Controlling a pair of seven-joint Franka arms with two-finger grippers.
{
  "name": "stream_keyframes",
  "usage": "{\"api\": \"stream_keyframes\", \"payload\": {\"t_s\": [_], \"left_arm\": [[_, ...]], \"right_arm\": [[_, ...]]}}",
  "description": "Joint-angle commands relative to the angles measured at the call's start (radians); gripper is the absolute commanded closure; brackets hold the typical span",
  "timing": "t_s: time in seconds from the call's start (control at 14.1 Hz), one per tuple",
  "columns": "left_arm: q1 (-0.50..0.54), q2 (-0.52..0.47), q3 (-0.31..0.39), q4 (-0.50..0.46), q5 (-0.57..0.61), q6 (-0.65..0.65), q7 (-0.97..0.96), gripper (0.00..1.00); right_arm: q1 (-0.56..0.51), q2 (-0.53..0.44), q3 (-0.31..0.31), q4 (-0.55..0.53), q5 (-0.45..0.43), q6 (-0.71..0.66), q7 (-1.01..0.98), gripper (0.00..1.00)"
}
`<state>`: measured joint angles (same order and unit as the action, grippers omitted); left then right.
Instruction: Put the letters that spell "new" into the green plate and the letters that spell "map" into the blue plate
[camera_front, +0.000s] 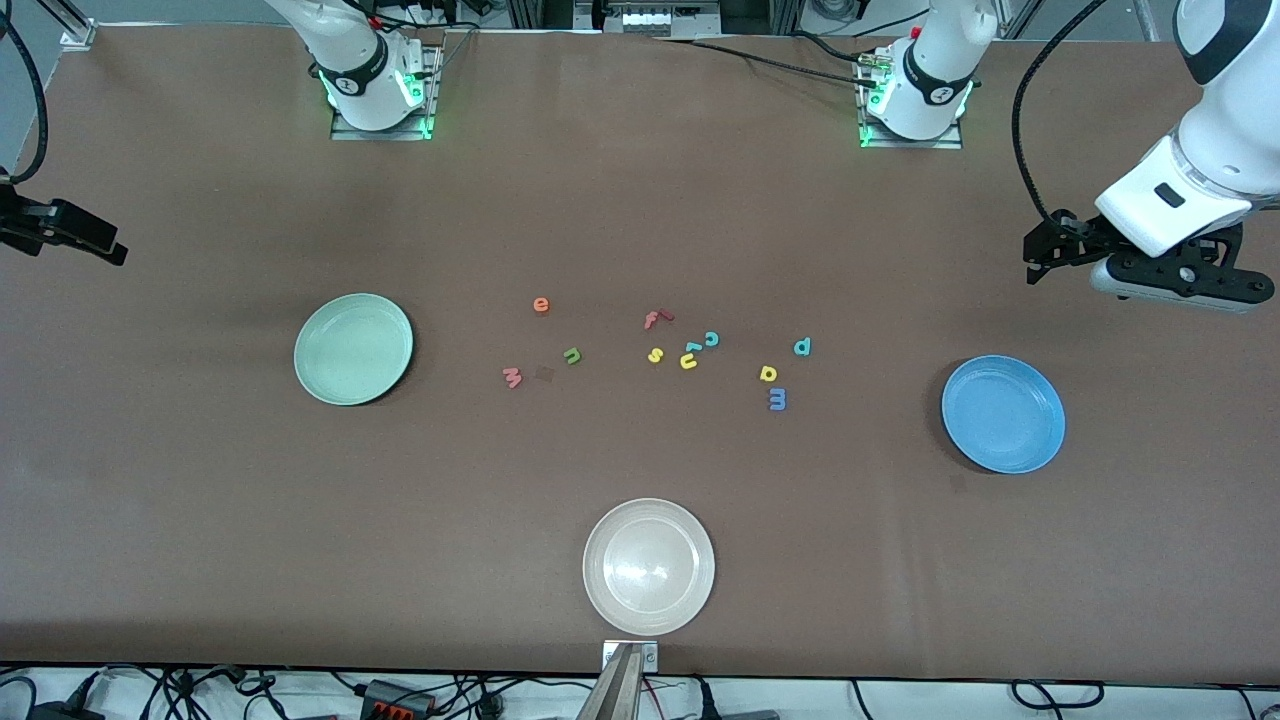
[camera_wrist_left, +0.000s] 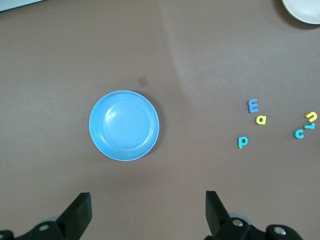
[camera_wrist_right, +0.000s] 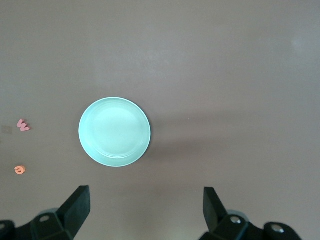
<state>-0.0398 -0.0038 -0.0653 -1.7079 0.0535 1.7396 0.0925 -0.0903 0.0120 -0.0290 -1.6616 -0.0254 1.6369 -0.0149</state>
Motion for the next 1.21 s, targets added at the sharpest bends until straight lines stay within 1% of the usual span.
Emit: {"api": "stream_keyframes", "payload": {"t_s": [0.0,0.07,0.14,0.28,0.35,0.5,0.78,0.92,1.14], "left_arm": [[0.000,-0.015,0.001,0.007,-0.023,-0.011,0.009,0.00],[0.000,-0.015,0.001,0.007,-0.023,-0.011,0.010,0.00],[0.000,-0.015,0.001,0.007,-0.023,-0.011,0.010,0.00],[0.000,-0.015,-0.001,0.007,-0.023,-0.011,0.009,0.00],[0.000,-0.015,0.001,0.007,-0.023,-0.012,0.009,0.00],[0.000,-0.015,0.001,0.007,-0.023,-0.012,0.009,0.00],[-0.002,-0.015,0.001,0.007,-0.021,-0.012,0.010,0.00],[-0.002,-0.015,0.001,0.007,-0.023,-0.012,0.010,0.00],[-0.002,-0.015,0.001,0.007,-0.023,-0.012,0.010,0.00]], "right_arm": [[-0.006,0.034,0.011,-0.009,0.007,0.004,-0.017,0.00],[-0.003,0.054,0.015,-0.013,0.010,0.008,-0.014,0.00],[0.013,0.084,0.018,-0.024,0.034,0.018,-0.013,0.00],[0.052,0.185,0.018,-0.027,0.099,0.061,-0.004,0.00],[0.091,0.225,0.018,-0.027,0.122,0.104,0.001,0.00],[0.185,0.282,0.017,-0.030,0.119,0.174,0.064,0.00],[0.337,0.356,0.017,-0.053,0.120,0.259,0.076,0.00],[0.397,0.371,0.018,-0.116,0.125,0.363,0.151,0.00],[0.498,0.385,0.018,-0.246,0.125,0.574,0.255,0.00]]}}
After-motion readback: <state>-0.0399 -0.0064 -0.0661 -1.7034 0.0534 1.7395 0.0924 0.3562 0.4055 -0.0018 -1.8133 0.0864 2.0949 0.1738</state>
